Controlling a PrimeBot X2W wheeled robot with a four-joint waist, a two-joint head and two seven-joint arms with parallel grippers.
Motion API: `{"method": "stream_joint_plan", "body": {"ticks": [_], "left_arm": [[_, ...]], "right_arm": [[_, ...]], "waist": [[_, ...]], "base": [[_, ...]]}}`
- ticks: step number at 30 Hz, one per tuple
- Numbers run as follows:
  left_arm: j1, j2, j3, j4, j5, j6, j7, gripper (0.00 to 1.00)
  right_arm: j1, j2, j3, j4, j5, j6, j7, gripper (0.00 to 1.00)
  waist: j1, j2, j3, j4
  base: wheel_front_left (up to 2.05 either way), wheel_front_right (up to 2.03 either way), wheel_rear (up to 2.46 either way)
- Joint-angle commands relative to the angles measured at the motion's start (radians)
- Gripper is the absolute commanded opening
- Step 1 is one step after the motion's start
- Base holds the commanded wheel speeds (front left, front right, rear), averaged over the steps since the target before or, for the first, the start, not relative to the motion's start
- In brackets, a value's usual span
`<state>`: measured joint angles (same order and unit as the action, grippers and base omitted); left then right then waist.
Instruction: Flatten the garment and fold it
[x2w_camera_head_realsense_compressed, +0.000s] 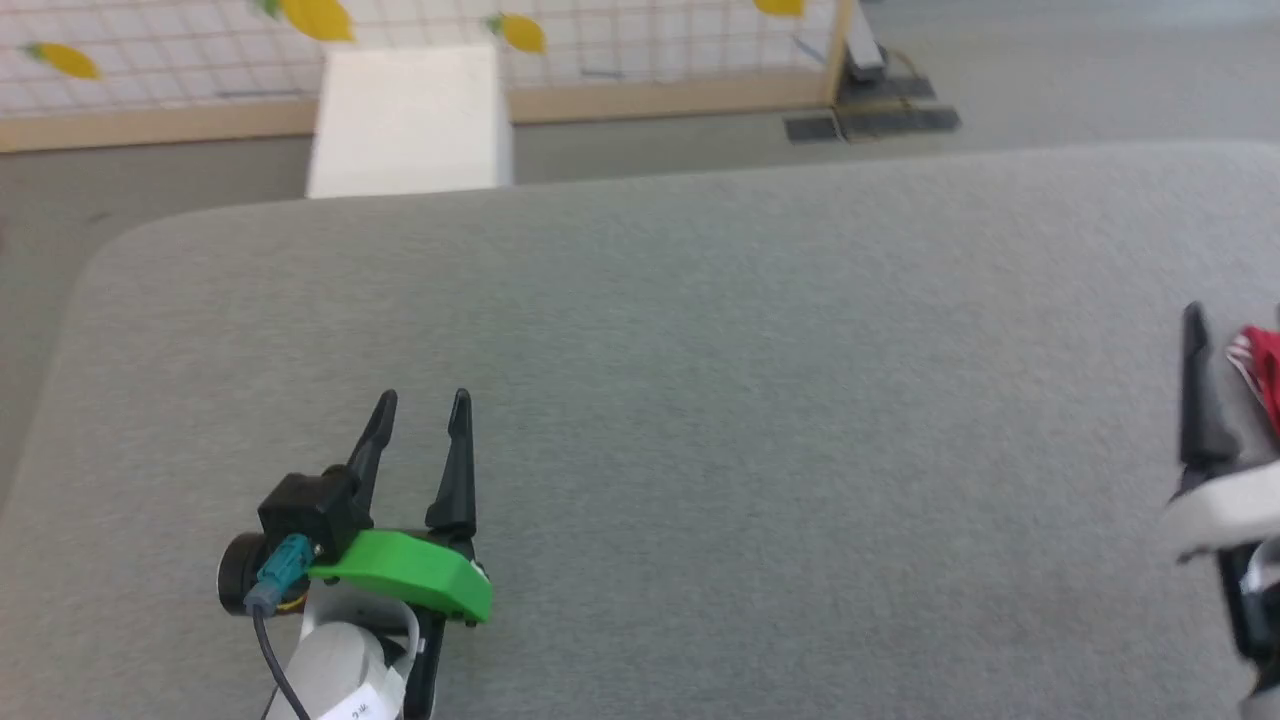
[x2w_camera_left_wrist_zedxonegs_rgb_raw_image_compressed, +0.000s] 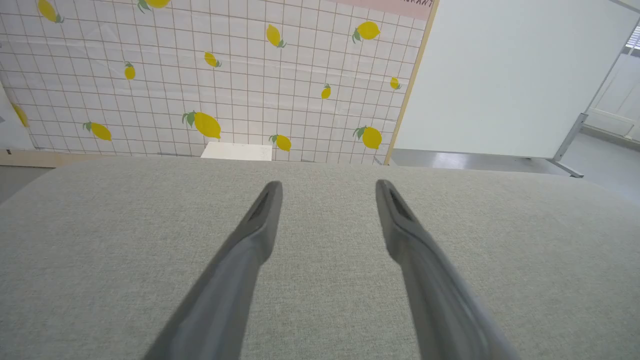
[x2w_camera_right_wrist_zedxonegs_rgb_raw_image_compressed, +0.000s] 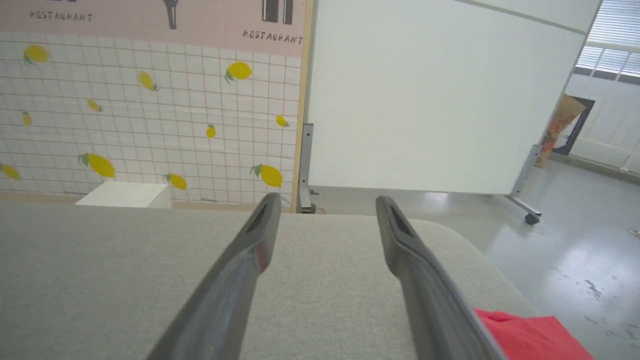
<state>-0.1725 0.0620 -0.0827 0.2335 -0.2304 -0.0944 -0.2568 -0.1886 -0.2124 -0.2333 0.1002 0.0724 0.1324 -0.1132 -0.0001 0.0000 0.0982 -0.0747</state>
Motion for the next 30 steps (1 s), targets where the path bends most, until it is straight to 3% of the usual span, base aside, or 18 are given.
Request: {"method": "stream_joint_plan", "body": {"ticks": [1,5,9,26,27,30], "left_arm": [[0.015,-0.005,-0.002,0.002,-0.006,0.004,-0.005,1.0],[0.034,-0.008,-0.005,0.003,-0.006,0.004,-0.005,1.0],[0.051,-0.01,-0.009,0.002,-0.01,0.007,-0.005,1.0],[0.094,-0.012,-0.036,0.018,-0.027,0.021,-0.005,1.0],[0.079,-0.007,-0.034,0.017,-0.014,0.016,0.001,0.0],[0.078,-0.007,-0.033,0.016,-0.014,0.016,0.001,0.0]], "right_arm": [[0.043,0.024,0.012,-0.044,0.008,-0.002,0.007,1.0],[0.132,0.088,0.044,-0.144,0.013,-0.002,0.014,1.0],[0.179,0.116,0.068,-0.159,0.021,-0.002,-0.007,1.0],[0.266,0.161,0.11,-0.09,0.017,-0.002,-0.054,1.0],[0.255,0.159,0.108,-0.092,0.011,0.0,-0.045,0.0],[0.255,0.159,0.108,-0.093,0.01,0.0,-0.045,0.0]], "waist": [[0.0001,0.0,-0.086,0.09],[0.0001,0.0,-0.096,0.102],[0.0001,0.0,-0.101,0.11],[0.0001,0.0,-0.124,0.116],[0.0001,0.0,-0.124,0.117],[0.0001,0.0,-0.124,0.116]], "base": [[0.0,0.0,0.0],[0.0,0.0,0.0],[0.0,0.0,0.0],[0.0,0.0,0.0],[0.0,0.0,0.0],[0.0,0.0,0.0]]}}
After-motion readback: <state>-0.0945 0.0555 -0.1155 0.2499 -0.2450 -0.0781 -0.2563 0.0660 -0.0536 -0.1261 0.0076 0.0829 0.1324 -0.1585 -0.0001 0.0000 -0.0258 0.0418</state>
